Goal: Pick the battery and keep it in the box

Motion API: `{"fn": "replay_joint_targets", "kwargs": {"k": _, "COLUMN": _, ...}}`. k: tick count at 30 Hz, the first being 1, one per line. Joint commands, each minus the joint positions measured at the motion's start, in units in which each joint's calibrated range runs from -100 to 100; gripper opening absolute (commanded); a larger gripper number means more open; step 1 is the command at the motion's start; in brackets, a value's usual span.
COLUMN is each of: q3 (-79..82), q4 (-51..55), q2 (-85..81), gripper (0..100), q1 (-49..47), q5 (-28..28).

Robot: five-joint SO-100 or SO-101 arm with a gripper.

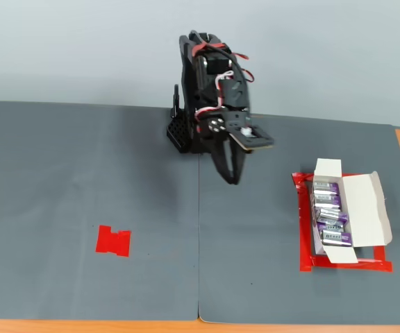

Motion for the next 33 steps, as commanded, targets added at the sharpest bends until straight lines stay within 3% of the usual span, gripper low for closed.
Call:
{"fn": "replay_joint_targets", "kwargs": {"k": 1, "q3": 3.02, "q4": -0.47, "q2": -5.65, "gripper": 2, "q1": 4.79, "q5": -0.16}}
{"fn": "replay_joint_targets", "kwargs": {"k": 8, "q3": 13.06, "q4": -0.64, "q2": -15.66, "gripper": 2, "q1": 10.54, "q5": -0.16}}
{"fn": "replay_joint_targets", "kwargs": {"k": 16, "q3": 25.54, "q4": -0.64, "q2": -26.17, "gripper": 2, "q1": 10.61, "q5": -1.36}}
{"fn": "replay_joint_targets", "kwargs": {"k": 21, "q3": 30.34, "q4": -0.64, "q2": -26.59, "gripper": 2, "q1": 10.31, "q5": -3.92}}
{"fn": "replay_joint_targets", "kwargs": {"k": 33, "q3": 41.64, "q4": -0.38, "q2": -26.59, "gripper": 2, "q1": 10.24, "q5": -3.92}}
